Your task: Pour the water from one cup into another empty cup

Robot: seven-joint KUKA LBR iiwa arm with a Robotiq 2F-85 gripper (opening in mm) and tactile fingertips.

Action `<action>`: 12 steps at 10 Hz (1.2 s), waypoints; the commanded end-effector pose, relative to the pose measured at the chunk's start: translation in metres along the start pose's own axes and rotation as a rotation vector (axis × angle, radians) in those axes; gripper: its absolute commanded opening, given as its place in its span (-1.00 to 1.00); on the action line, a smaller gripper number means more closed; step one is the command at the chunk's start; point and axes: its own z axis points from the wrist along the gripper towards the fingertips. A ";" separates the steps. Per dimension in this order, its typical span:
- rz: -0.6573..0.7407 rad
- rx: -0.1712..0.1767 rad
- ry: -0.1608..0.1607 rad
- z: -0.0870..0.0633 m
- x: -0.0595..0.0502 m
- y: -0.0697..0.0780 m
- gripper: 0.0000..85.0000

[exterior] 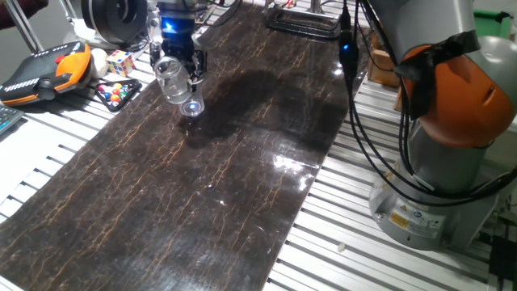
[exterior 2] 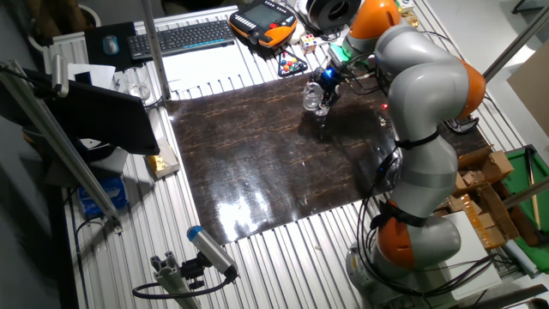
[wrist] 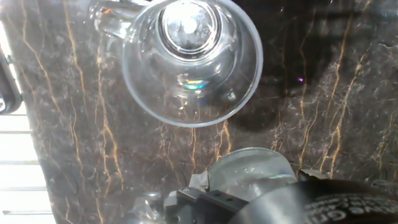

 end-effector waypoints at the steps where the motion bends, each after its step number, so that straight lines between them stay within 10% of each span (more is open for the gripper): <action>1: 0.000 0.002 -0.002 0.000 0.001 0.000 -0.98; 4: 0.009 0.005 -0.055 0.000 0.001 0.000 -0.98; 8: 0.015 -0.018 0.007 0.000 0.001 0.000 -0.98; 12: 0.020 -0.025 0.002 0.000 0.001 0.000 -0.98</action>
